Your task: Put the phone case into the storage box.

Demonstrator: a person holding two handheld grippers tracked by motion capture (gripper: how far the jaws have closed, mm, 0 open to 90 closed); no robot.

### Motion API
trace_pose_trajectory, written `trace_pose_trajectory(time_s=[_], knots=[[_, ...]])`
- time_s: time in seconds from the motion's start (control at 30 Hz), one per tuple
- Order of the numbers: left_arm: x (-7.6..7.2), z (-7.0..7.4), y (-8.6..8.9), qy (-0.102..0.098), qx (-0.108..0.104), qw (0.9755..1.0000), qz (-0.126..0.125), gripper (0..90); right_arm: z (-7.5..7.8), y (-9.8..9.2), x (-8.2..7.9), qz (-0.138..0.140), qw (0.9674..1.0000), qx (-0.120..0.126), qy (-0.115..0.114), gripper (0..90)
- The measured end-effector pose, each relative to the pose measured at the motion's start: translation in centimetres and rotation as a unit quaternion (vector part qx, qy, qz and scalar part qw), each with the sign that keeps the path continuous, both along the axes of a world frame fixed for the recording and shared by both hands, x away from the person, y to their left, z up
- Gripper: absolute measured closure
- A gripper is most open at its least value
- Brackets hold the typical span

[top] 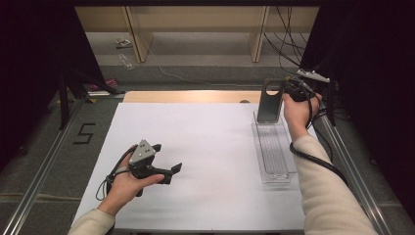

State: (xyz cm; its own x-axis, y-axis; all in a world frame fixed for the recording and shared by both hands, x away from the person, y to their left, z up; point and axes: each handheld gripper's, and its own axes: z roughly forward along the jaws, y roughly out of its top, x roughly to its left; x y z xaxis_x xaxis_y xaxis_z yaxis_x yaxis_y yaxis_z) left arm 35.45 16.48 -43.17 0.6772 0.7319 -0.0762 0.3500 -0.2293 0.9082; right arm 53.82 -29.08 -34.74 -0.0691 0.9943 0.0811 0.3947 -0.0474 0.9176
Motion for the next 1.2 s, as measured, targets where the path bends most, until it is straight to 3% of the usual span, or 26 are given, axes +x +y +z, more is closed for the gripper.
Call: trace_pose_trajectory(time_s=[1.2], knots=[[0.0, 0.0, 0.0, 0.001, -0.001, 1.0000, -0.001, 1.3, -1.1, 0.1, 0.9, -0.007, 0.9998, -0.012, 0.013, 87.2]])
